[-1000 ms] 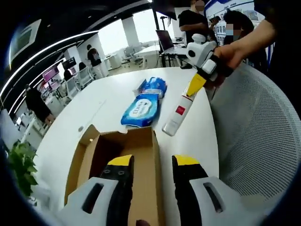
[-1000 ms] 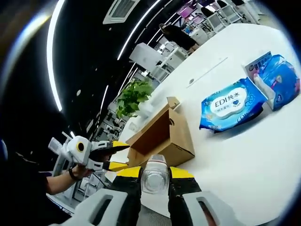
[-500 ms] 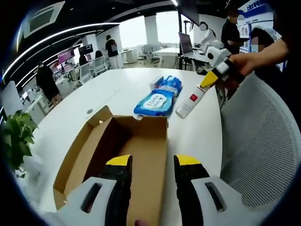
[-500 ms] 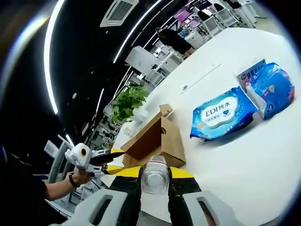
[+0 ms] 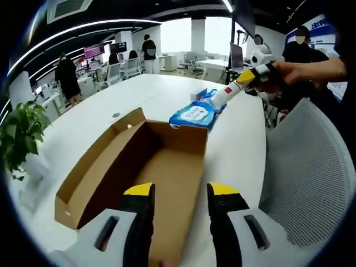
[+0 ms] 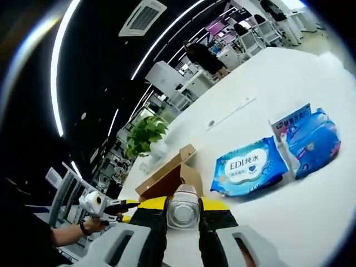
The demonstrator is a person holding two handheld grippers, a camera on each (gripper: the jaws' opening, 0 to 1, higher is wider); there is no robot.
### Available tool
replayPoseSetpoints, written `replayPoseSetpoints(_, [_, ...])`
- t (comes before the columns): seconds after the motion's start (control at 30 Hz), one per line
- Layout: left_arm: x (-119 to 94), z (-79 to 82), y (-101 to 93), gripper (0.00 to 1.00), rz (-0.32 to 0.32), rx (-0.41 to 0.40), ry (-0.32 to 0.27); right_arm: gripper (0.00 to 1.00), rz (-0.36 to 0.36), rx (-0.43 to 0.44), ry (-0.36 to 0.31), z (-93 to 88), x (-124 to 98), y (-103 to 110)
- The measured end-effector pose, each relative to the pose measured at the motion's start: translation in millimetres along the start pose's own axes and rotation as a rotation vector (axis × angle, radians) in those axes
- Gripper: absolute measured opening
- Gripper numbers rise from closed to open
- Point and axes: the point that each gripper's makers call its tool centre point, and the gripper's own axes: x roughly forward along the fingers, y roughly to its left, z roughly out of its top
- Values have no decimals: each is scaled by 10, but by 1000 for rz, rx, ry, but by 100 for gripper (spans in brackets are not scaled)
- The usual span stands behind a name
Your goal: Operate the shoe box by opening the lid, removing the specified soft item, and placing it in the target area until the item is outside and the box remains undamaged.
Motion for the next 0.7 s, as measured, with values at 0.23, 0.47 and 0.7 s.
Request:
replayPoseSetpoints(0.23, [-42,-67,14,39,19,-69,-14,17,-18,-37,5,272,26,-73])
replayPoseSetpoints(0.47, [-131,-180,39,39,49,-113,-13,17,-24,-85,20,525,99,-122])
replayPoseSetpoints(0.7, [-239,-261,94,39,88,-192,-31,17,-32,-154,51,744,217,-205])
